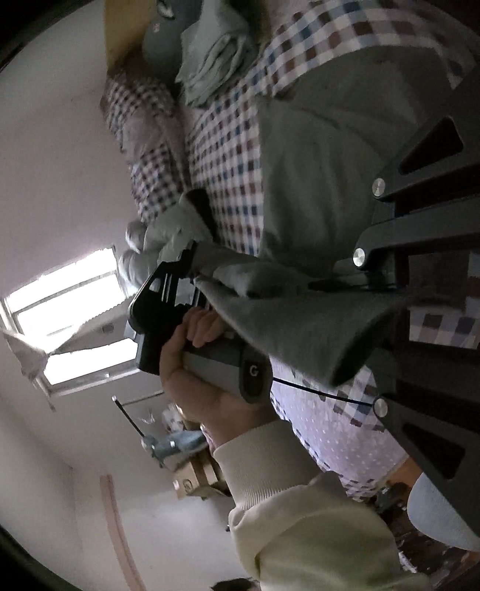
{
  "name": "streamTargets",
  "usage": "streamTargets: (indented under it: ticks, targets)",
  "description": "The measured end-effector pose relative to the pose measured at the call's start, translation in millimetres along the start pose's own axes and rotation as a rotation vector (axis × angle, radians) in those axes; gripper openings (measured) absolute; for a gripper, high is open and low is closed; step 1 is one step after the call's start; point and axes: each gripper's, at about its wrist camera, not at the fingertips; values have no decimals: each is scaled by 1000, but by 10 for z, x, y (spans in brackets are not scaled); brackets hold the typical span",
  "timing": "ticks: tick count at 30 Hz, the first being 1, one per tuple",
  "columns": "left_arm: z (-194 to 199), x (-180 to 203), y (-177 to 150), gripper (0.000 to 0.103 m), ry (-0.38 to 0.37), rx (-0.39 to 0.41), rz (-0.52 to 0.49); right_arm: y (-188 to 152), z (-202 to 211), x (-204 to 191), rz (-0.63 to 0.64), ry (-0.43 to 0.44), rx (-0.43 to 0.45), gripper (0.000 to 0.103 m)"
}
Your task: Fold clothes
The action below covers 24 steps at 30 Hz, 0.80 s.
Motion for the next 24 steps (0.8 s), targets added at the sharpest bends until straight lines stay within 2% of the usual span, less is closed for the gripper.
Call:
streamTargets:
  ticks: [6,10,18,24]
  targets:
    - [-469,367,-31,6,48,-47,-59,-17,109,463,-75,-37,-9,3]
    - [-946,482,-128,6,95,-99,-72,-42,108,764,-143,-65,-28,3]
    - [-1867,396,-381,6,215,-203,-61,-200,118,1258,-256,-132,-84,3]
    - [-2282,257,-555,7,302,-220,-46,-434,4,1649,-354,-185,-175,3]
Point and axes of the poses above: each gripper's, at about its wrist camera, not at the fingertips, and z roughly against the way its jaws point, x to its right, y to its top, and after that the axes turned 15 degrees about -y, right-handed
